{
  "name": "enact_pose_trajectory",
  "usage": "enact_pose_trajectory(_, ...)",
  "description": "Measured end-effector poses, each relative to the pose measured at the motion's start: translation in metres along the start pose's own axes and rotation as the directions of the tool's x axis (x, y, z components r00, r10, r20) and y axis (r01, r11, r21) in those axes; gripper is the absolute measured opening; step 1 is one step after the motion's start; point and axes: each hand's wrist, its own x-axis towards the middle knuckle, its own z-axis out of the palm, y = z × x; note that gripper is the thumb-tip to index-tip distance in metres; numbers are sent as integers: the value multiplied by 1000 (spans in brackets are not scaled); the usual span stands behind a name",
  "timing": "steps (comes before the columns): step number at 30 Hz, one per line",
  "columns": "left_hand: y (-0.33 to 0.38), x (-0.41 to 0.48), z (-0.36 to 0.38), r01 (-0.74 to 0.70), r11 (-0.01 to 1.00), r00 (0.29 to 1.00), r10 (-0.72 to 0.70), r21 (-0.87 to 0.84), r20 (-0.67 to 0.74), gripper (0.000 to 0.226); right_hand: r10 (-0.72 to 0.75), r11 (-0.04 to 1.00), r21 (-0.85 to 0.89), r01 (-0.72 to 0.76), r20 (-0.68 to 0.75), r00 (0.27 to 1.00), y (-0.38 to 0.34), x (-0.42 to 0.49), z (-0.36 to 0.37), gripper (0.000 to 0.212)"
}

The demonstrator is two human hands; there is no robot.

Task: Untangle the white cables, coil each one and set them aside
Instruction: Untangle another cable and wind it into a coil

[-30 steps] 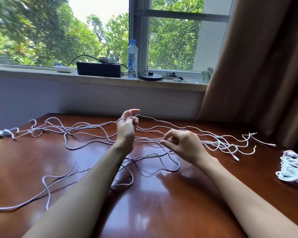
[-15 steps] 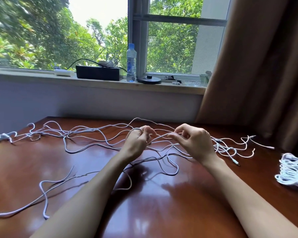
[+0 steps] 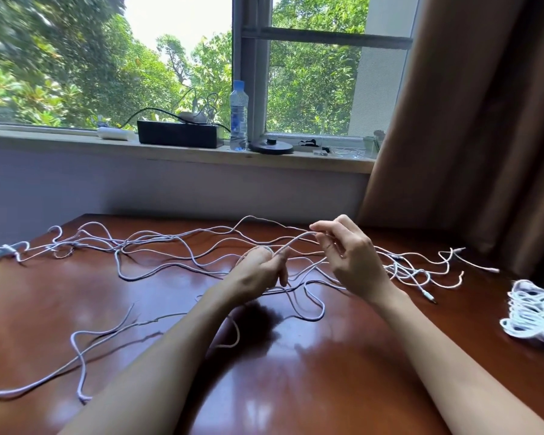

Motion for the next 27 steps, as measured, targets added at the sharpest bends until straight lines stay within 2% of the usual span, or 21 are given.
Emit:
enact_pose_trajectory(2,9,-1,0,4,952,999,10,-307,44,71,34,999,31,-34,14,999,2,-1,-1,15)
enact_pose_trajectory(4,14,-2,-1,46,875,995,2,-481,99,70,96,991,93,-99,34,995,2,-2,-1,18)
enact_pose_trajectory(8,14,0,-6,213,732,969,-72,-647,237,69,213,962,163,-221,67,975,-1,-4,-4,15)
enact_pose_trajectory(12,19,0,-11,249,584,956,-23,-773,291,63,251,944,209,-257,56,966,-2,-2,-4,8)
enact_pose_trajectory(18,25,1,-15,178,303,983,-8,-936,184,58,213,977,9,-213,37,976,6,-5,4,4)
enact_pose_trajectory(22,30,0,-18,54,93,998,-19,-994,53,52,134,991,0,-135,135,982,1,-5,13,8)
enact_pose_trajectory(27,32,-2,-25,-85,-157,988,-143,-984,-62,55,183,974,67,-217,335,924,-8,-8,17,18)
